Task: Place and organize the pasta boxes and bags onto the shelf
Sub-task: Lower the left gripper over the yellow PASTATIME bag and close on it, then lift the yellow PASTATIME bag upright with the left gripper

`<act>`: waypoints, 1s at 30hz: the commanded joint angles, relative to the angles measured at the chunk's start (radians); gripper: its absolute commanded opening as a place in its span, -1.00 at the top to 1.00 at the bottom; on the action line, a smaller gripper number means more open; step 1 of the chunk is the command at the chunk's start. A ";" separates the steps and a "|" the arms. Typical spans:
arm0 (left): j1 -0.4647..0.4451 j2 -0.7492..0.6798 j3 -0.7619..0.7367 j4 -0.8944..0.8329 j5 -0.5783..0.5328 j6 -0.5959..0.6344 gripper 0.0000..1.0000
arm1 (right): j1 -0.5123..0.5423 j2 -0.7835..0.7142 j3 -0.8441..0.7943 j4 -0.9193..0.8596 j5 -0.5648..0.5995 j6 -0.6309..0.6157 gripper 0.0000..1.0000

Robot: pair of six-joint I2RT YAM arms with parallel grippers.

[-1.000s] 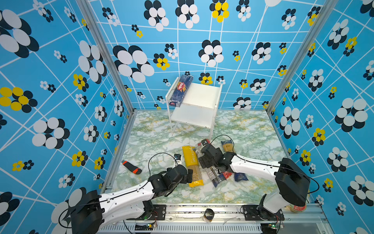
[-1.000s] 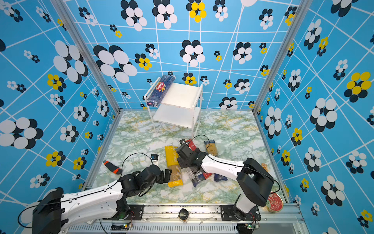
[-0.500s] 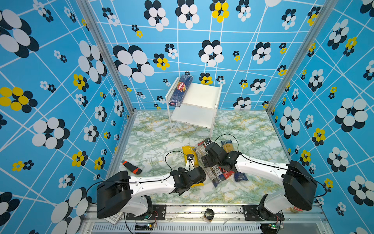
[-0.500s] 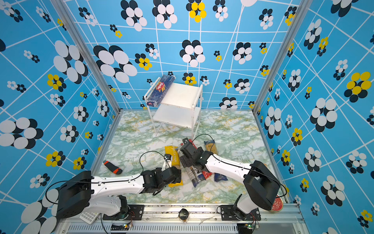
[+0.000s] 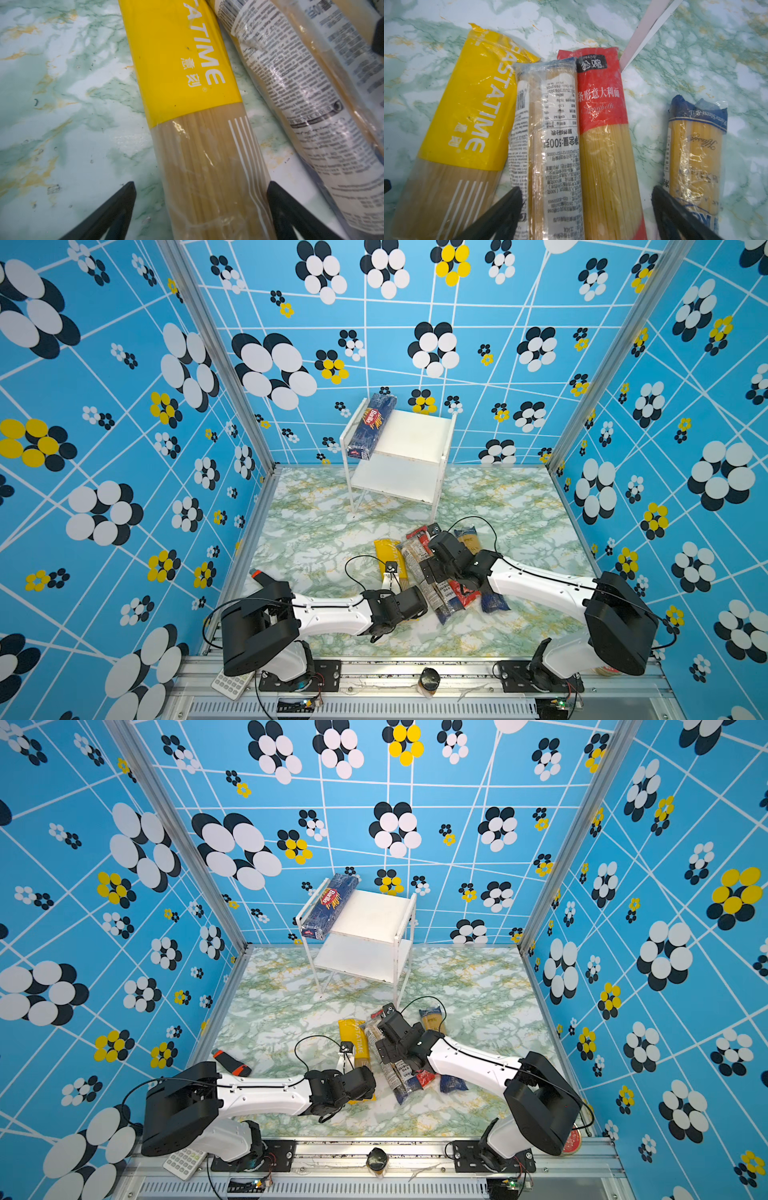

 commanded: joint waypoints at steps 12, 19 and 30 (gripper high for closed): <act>-0.008 0.087 0.062 -0.147 0.017 -0.007 -0.98 | -0.010 -0.002 -0.020 0.006 -0.018 0.012 -0.98; 0.026 -0.041 -0.059 -0.212 -0.013 -0.035 -0.99 | -0.008 0.005 -0.022 0.007 -0.024 0.017 -0.99; 0.060 -0.194 -0.166 -0.051 0.031 0.140 -0.98 | -0.009 0.028 -0.009 0.009 -0.035 0.021 -0.99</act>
